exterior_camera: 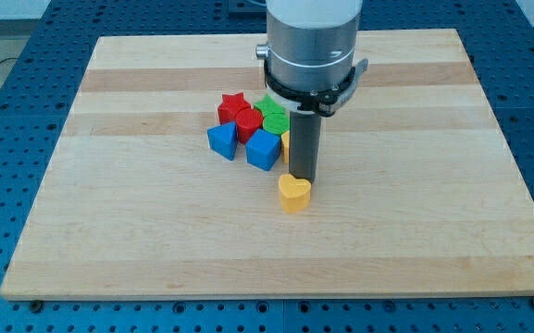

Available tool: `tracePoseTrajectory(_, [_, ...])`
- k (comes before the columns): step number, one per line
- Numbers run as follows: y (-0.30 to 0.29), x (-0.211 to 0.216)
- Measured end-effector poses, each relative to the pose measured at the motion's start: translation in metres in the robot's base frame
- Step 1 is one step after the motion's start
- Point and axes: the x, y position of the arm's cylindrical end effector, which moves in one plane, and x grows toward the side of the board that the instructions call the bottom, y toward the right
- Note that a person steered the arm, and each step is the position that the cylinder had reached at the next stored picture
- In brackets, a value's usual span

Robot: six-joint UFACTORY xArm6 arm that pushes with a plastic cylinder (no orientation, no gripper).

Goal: Place the yellow heart vertically below the blue triangle

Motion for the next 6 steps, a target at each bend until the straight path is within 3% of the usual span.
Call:
tracePoseTrajectory(2, [0.083,0.01])
tracePoseTrajectory(3, [0.081,0.023])
tracePoseTrajectory(5, [-0.094,0.009])
tracePoseTrajectory(6, [-0.113,0.009])
